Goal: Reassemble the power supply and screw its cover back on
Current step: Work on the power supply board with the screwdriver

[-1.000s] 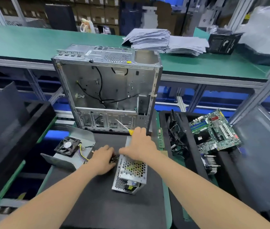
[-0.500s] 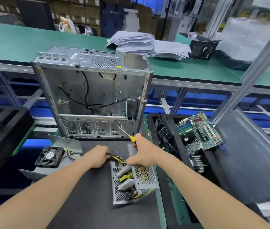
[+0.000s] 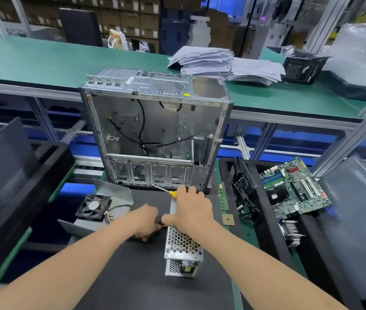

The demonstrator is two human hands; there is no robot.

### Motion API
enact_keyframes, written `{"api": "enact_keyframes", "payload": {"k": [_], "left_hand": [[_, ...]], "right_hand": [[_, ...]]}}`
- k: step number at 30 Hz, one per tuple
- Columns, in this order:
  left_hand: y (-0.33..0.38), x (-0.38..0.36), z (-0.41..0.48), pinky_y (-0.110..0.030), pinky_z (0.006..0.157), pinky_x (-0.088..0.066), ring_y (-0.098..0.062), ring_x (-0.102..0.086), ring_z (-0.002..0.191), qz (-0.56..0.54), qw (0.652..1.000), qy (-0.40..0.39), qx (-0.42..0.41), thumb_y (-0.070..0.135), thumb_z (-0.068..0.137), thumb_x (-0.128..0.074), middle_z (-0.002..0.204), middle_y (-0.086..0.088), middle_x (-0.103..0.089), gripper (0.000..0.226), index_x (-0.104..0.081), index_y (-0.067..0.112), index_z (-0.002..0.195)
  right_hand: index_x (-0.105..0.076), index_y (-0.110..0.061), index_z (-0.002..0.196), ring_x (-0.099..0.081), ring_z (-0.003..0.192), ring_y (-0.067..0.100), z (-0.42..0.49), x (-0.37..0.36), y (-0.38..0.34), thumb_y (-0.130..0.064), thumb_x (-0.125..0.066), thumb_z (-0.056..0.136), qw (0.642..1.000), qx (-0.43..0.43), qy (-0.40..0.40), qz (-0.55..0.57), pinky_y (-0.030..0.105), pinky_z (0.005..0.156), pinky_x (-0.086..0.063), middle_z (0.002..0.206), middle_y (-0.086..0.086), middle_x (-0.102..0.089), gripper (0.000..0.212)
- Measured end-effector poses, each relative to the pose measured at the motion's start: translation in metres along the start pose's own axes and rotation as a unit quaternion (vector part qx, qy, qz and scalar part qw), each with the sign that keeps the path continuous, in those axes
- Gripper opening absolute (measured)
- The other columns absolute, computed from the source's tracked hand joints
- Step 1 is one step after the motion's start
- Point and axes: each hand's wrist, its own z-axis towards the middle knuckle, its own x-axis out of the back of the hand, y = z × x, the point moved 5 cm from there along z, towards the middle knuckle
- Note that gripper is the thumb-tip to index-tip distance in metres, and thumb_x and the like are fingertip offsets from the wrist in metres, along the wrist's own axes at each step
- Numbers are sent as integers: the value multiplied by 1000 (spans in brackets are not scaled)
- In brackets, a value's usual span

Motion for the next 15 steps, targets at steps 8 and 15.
{"api": "enact_keyframes", "payload": {"k": [8, 15], "left_hand": [[-14, -12, 1, -38, 87, -56, -25, -67, 101, 11, 998, 62, -22, 42, 91, -70, 107, -2, -72, 24, -72, 22, 104], [-11, 28, 0, -33, 90, -52, -22, -67, 107, -61, 982, 173, -52, 28, 100, -60, 111, 0, -74, 18, -71, 23, 113]], "right_hand": [[-42, -16, 122, -53, 109, 30, -4, 0, 6, -74, -65, 78, 1000, 21, 12, 2, 39, 73, -38, 122, 4, -51, 76], [-39, -21, 104, -54, 93, 24, -8, 19, 35, -87, -46, 83, 992, 16, 57, 115, 41, 72, -49, 105, -3, -42, 70]]}}
